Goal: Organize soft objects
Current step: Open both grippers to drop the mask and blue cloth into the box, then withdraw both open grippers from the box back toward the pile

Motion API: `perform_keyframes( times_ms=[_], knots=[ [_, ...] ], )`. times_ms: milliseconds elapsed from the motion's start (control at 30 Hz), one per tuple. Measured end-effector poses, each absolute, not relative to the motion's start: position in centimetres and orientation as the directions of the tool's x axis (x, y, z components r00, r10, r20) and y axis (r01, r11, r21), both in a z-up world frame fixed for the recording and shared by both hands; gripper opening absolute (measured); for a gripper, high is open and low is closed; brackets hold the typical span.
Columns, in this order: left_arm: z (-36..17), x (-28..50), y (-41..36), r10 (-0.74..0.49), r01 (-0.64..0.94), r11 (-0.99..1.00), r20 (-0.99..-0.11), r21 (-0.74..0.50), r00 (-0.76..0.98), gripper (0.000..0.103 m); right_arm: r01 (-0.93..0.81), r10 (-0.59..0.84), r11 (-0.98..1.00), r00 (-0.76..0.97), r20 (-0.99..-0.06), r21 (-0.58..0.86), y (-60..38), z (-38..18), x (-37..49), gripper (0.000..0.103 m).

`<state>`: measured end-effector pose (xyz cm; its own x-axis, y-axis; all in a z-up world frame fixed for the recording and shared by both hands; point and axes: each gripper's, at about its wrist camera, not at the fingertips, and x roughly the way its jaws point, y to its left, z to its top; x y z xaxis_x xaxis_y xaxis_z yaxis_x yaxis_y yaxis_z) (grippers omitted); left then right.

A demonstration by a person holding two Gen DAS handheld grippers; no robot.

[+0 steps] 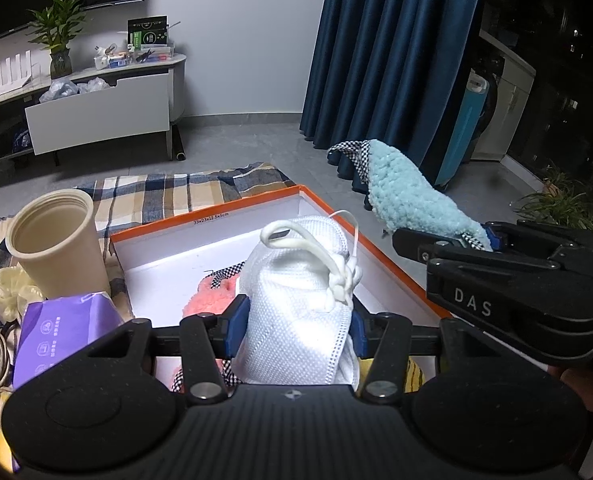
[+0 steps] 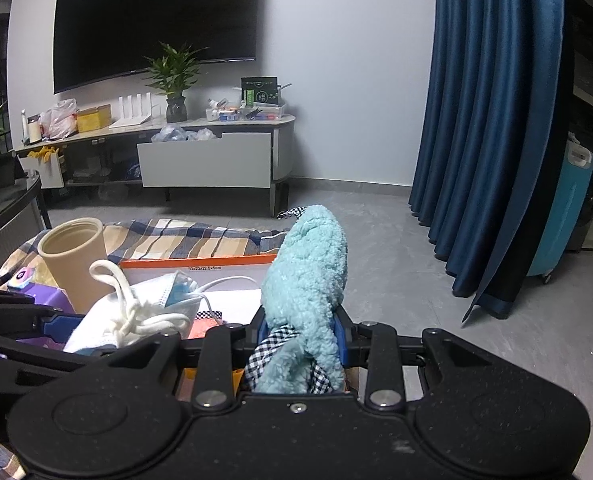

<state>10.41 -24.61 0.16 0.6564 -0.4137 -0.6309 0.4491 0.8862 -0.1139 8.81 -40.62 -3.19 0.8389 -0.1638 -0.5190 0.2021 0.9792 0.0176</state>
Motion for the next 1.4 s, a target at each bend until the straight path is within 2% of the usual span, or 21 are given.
perform_keyframes(
  times_ms=[100, 167, 200, 233, 267, 367, 400, 600, 667, 767, 1033, 1400],
  knots=[
    [0.1, 10.5, -24.8, -0.409, 0.446, 0.888, -0.633, -0.112, 0.657, 0.051, 0.185, -0.154, 0.983, 0.841, -0.52, 0.009, -40.7, -3.3, 9.4, 0.039],
    [0.0, 10.7, -24.9, -0.407, 0.441, 0.89, -0.634, -0.113, 0.658, 0.052, 0.165, -0.141, 0.986, 0.84, -0.524, 0.0, -40.9, -3.4, 9.7, 0.043],
    [0.0, 10.8, -24.9, -0.405, 0.439, 0.891, -0.635, -0.113, 0.658, 0.052, 0.168, -0.154, 0.986, 0.838, -0.524, -0.02, -40.9, -3.5, 9.9, 0.05],
    [0.0, 10.9, -25.0, -0.403, 0.436, 0.892, -0.636, -0.114, 0.658, 0.054, 0.184, -0.177, 0.982, 0.836, -0.519, -0.038, -41.1, -3.6, 9.9, 0.064],
    [-0.1, 11.1, -25.0, -0.4, 0.431, 0.895, -0.638, -0.116, 0.658, 0.056, 0.204, -0.198, 0.978, 0.835, -0.514, -0.046, -41.4, -3.6, 9.8, 0.07],
    [-0.4, 11.4, -25.3, -0.411, 0.435, 0.89, -0.647, -0.133, 0.643, 0.059, 0.229, -0.197, 0.973, 0.843, -0.5, 0.003, -42.4, -3.1, 8.7, 0.07],
    [-0.6, 11.6, -25.4, -0.413, 0.438, 0.888, -0.656, -0.139, 0.631, 0.065, 0.236, -0.202, 0.972, 0.846, -0.493, 0.006, -42.6, -2.9, 8.3, 0.07],
    [-0.3, 10.8, -25.4, -0.43, 0.447, 0.882, -0.649, -0.151, 0.628, 0.085, 0.264, -0.225, 0.964, 0.859, -0.46, 0.02, -41.9, -1.5, 6.0, 0.071],
    [0.2, 10.2, -25.2, -0.429, 0.446, 0.883, -0.64, -0.148, 0.637, 0.096, 0.272, -0.229, 0.962, 0.861, -0.454, 0.031, -41.4, -1.2, 5.3, 0.073],
    [0.8, 9.6, -24.8, -0.421, 0.439, 0.887, -0.643, -0.145, 0.64, 0.101, 0.283, -0.234, 0.958, 0.861, -0.451, 0.043, -40.5, -0.6, 4.3, 0.075],
    [1.6, 6.9, -23.6, -0.417, 0.456, 0.88, -0.674, -0.132, 0.609, 0.103, 0.275, -0.218, 0.959, 0.871, -0.439, 0.069, -38.2, 1.0, 2.0, 0.078],
    [3.0, 4.0, -18.8, -0.423, 0.432, 0.891, -0.598, -0.138, 0.681, 0.103, 0.216, -0.158, 0.971, 0.9, -0.407, 0.1, -33.5, 2.5, 1.5, 0.078]
  ],
)
